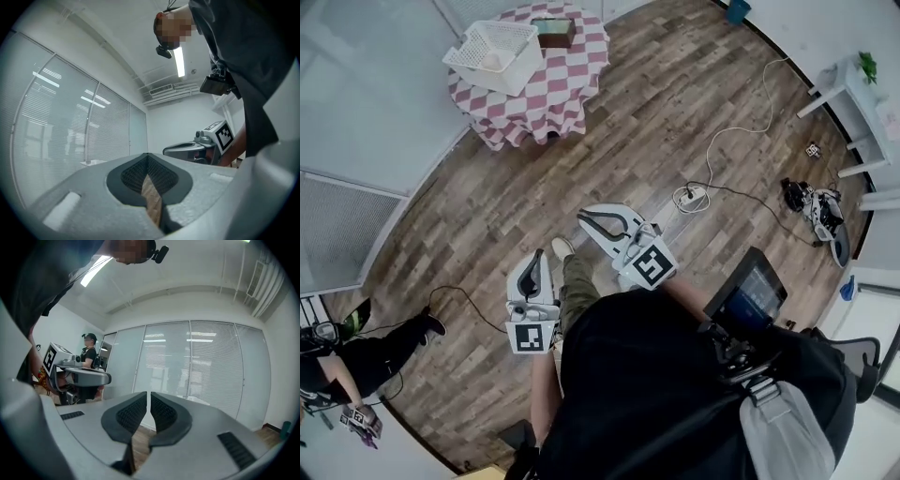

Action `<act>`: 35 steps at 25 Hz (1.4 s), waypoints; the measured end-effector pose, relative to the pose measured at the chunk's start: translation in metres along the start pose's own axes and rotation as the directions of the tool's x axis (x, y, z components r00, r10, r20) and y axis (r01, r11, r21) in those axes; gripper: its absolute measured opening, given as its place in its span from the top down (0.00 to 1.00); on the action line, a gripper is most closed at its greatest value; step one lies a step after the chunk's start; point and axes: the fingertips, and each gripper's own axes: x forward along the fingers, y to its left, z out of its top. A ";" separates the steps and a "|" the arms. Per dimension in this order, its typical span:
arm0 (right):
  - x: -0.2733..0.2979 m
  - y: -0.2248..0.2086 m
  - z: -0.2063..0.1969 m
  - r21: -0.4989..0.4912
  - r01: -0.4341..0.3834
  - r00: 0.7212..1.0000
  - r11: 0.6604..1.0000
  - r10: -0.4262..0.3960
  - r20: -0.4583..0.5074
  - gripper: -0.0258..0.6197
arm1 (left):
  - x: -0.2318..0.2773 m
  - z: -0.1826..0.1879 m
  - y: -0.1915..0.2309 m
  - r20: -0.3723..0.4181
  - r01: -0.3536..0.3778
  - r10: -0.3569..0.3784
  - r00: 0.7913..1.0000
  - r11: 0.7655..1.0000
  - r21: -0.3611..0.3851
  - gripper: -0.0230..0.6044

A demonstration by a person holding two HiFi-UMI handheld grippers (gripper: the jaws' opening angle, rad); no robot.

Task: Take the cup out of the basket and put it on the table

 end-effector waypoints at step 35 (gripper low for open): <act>0.345 -0.149 0.010 0.015 0.064 0.998 0.998 -0.065 0.023 0.93 | 0.154 -0.056 0.340 -0.069 0.039 -0.046 0.997 0.995 -0.096 0.97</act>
